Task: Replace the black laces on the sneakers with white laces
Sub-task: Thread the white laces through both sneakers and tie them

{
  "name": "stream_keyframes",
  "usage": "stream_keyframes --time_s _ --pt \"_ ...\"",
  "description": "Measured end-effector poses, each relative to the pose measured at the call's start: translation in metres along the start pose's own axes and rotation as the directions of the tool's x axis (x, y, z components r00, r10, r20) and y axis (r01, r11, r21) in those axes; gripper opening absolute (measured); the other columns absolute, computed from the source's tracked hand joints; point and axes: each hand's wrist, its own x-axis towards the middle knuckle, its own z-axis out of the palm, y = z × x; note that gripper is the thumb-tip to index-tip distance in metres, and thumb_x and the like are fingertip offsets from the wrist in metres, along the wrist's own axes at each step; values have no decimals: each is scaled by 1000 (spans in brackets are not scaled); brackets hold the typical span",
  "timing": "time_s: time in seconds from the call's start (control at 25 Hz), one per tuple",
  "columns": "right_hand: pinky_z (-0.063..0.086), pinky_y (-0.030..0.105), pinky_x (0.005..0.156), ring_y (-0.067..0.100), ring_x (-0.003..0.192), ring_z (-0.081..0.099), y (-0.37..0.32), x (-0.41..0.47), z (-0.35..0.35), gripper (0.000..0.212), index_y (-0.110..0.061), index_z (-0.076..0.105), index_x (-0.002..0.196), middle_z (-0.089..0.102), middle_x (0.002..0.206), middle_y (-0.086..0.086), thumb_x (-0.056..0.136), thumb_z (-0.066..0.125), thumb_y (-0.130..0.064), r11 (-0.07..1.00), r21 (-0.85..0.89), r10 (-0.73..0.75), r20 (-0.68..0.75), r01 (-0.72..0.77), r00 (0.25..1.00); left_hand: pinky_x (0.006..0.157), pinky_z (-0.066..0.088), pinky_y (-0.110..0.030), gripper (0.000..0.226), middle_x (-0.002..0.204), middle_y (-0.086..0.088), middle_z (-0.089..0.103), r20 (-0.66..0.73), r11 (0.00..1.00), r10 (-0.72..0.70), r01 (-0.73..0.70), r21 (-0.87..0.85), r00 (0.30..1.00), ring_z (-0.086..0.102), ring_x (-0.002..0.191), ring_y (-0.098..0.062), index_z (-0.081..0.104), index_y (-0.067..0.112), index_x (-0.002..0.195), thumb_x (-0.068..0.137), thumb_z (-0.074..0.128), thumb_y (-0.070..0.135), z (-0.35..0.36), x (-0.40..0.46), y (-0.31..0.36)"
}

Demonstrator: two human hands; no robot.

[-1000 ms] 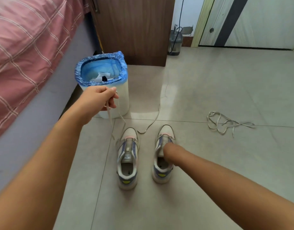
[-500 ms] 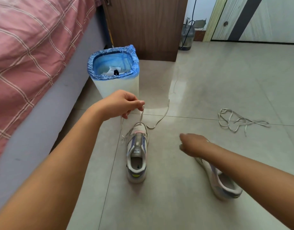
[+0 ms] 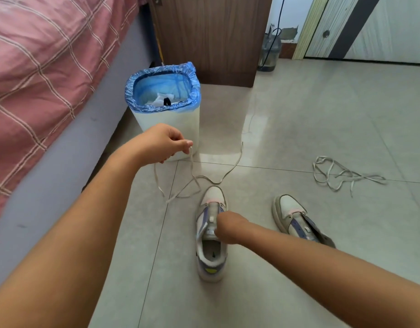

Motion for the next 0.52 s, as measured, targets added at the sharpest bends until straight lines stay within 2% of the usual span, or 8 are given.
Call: stream_keyframes --time_s 0.08,0.12,0.2,0.24,0.28,0.36,0.4,0.52 --pt "52 32 66 27 70 63 28 -21 2 30 5 62 100 68 95 22 95 44 -18 996 88 11 238 -32 971 54 40 -22 27 63 0 50 28 1000 22 -22 -7 999 43 59 -12 71 17 84 92 56 38 3 1 7" --pt "51 28 60 23 62 60 38 -30 -8 31 6 61 99 66 88 19 96 44 -20 980 195 -10 265 -43 964 53 40 -21 28 64 0 50 73 999 33 -33 0 997 43 58 -12 72 16 84 91 57 39 6 0 12" --pt "48 26 62 24 70 59 50 -33 -44 33 7 59 104 63 88 15 98 43 -21 896 439 -28 -86 63 996 52 40 -19 31 63 0 50 184 999 44 -47 10 982 43 56 -11 72 13 83 90 59 39 14 -2 19" --pt "48 28 69 25 80 61 48 -35 -66 36 5 59 109 64 94 15 99 42 -25 797 570 -24 -301 200 953 50 40 -18 32 62 0 49 227 999 51 -52 1 972 43 55 -11 72 11 83 90 59 39 18 -3 21" --pt "47 30 78 25 91 62 39 -41 -87 42 0 60 114 66 103 14 100 39 -34 628 702 -31 -408 335 912 49 40 -17 32 61 0 49 256 998 60 -57 -19 965 43 54 -11 71 10 82 90 59 38 23 -3 23" --pt "46 30 83 21 93 62 16 -52 -114 56 -9 62 114 66 107 11 99 27 -50 285 838 -126 -448 465 885 49 41 -18 32 63 -1 49 262 995 82 -67 -68 962 43 53 -10 69 8 82 93 55 35 31 -3 25" --pt "46 28 77 20 83 60 7 -54 -121 62 -9 64 107 66 99 11 98 22 -53 270 833 -177 -450 483 875 50 41 -20 31 63 -1 50 246 994 87 -66 -91 965 43 53 -11 67 9 81 95 52 33 34 -2 25" --pt "34 25 54 14 55 40 -2 -54 -126 72 -4 61 89 52 69 8 94 19 -62 410 796 -209 -395 446 895 53 39 -23 33 63 0 50 233 986 46 -6 -169 971 40 54 -11 64 11 79 97 48 34 36 2 19"
